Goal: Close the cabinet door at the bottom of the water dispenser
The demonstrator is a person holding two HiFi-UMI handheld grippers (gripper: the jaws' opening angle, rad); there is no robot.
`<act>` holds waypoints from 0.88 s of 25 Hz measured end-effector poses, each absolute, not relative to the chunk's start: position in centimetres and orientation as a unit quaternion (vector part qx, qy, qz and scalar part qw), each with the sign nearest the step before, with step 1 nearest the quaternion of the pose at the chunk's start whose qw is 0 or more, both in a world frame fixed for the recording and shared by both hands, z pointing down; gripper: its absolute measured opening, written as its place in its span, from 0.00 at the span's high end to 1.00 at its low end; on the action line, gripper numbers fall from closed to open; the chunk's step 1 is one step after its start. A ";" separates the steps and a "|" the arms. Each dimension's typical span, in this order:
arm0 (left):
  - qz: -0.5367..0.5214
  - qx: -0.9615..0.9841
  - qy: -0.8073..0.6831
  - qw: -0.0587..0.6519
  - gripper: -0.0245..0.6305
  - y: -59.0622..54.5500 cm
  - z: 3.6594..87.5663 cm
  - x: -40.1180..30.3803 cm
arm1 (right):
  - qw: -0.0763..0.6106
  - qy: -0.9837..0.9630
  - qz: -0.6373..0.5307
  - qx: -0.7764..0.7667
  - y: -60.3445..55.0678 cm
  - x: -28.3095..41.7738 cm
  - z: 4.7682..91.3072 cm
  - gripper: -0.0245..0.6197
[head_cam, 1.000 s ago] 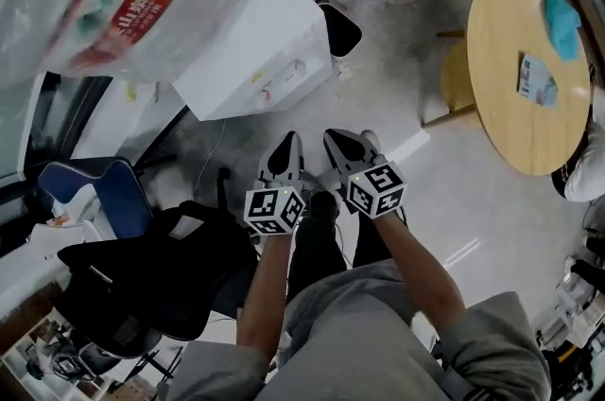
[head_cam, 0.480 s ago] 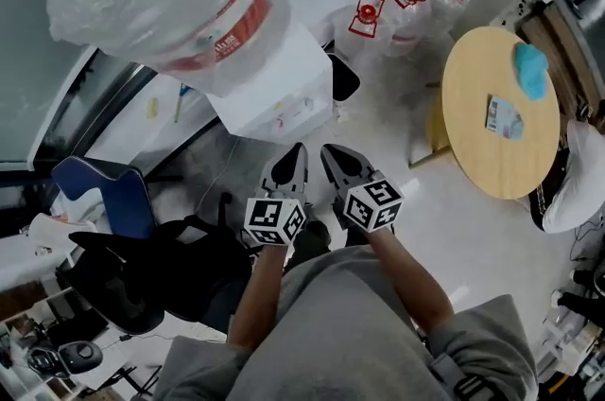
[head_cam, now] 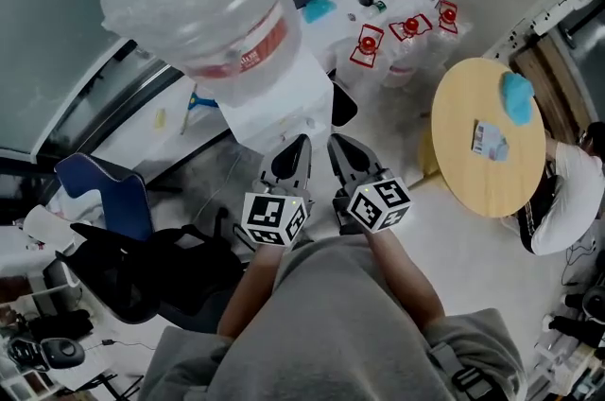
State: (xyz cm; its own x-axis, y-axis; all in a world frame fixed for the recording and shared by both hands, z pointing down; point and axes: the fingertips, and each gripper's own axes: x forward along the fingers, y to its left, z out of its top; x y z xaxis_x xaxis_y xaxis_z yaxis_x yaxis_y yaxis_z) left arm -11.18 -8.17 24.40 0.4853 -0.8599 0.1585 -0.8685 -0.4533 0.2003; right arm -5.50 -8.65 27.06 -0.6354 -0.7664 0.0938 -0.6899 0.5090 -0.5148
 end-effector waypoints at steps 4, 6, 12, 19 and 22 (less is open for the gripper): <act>0.014 0.855 -0.507 0.111 0.95 -8.6 22.9 -11.1 | 0.088 0.870 -0.237 -0.424 -9.2 -5.6 25.1 0.95; 0.012 0.857 -0.504 0.109 0.95 -8.8 22.6 -11.1 | 0.092 0.871 -0.228 -0.425 -9.3 -5.8 24.6 0.95; 0.008 0.859 -0.501 0.107 0.95 -9.1 22.4 -11.5 | 0.095 0.873 -0.214 -0.427 -9.6 -6.4 24.0 0.95; 0.007 0.858 -0.501 0.114 0.95 -8.9 22.8 -12.3 | 0.093 0.874 -0.210 -0.428 -9.6 -7.3 24.0 0.95; 0.006 0.858 -0.500 0.117 0.95 -8.9 22.9 -12.6 | 0.093 0.877 -0.208 -0.423 -9.5 -7.8 24.0 0.95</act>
State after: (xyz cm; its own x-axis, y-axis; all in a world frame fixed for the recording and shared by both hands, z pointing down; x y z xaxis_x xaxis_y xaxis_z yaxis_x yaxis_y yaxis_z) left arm -12.58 -8.90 22.93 0.5000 -0.8565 0.1282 -0.8595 -0.4726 0.1946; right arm -7.80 -9.49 23.98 -0.6242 -0.7812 0.0131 -0.7042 0.5553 -0.4425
